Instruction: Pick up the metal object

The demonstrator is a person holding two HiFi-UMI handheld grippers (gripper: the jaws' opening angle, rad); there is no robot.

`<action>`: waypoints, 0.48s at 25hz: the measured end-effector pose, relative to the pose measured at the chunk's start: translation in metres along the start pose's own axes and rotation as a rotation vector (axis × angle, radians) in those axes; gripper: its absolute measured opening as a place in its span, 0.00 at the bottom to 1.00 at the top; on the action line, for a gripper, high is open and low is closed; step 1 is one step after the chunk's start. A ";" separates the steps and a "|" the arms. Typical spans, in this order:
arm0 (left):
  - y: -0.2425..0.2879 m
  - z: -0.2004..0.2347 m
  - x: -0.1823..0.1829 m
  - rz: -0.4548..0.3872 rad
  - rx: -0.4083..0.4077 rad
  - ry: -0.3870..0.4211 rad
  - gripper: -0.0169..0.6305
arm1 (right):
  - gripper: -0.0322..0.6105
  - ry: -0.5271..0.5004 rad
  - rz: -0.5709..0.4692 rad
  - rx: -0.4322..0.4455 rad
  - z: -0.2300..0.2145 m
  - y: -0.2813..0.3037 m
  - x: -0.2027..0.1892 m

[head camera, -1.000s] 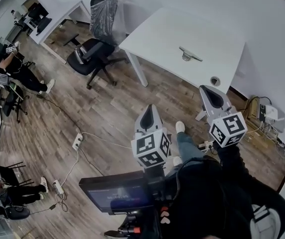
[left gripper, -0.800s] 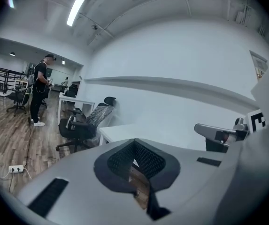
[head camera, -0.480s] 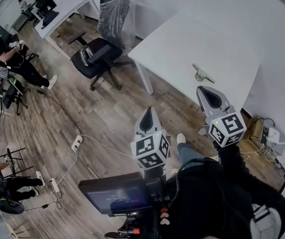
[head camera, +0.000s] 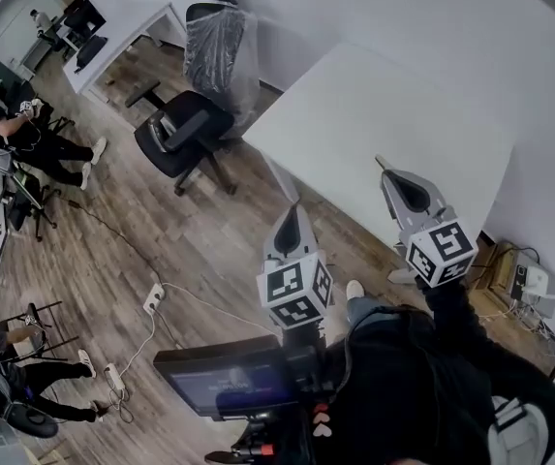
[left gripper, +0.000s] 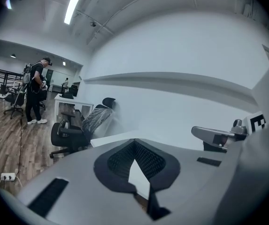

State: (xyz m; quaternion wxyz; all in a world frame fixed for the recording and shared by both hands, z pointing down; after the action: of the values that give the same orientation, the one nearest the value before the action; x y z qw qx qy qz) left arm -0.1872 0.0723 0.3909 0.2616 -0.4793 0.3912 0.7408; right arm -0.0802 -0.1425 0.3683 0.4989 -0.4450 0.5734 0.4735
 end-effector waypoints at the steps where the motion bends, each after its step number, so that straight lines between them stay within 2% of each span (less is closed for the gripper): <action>1: 0.009 -0.004 0.002 0.001 -0.003 0.001 0.01 | 0.05 0.001 0.001 -0.002 -0.008 0.004 0.000; 12: 0.091 -0.040 0.017 0.033 -0.059 0.025 0.01 | 0.05 0.021 0.007 -0.069 -0.079 0.027 -0.001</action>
State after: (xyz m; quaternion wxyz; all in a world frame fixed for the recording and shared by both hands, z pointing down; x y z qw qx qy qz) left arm -0.2426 -0.0115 0.3960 0.2299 -0.4896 0.3802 0.7503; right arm -0.1183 -0.2159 0.3758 0.4754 -0.4652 0.5634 0.4901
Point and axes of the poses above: the fingertips, and each gripper's own axes: y forward along the fingers, z to its left, x out of its top, the point moved 10 cm from there along -y, backward along the fingers, and after that the axes turned 10 degrees about x, right-handed, at the moved point
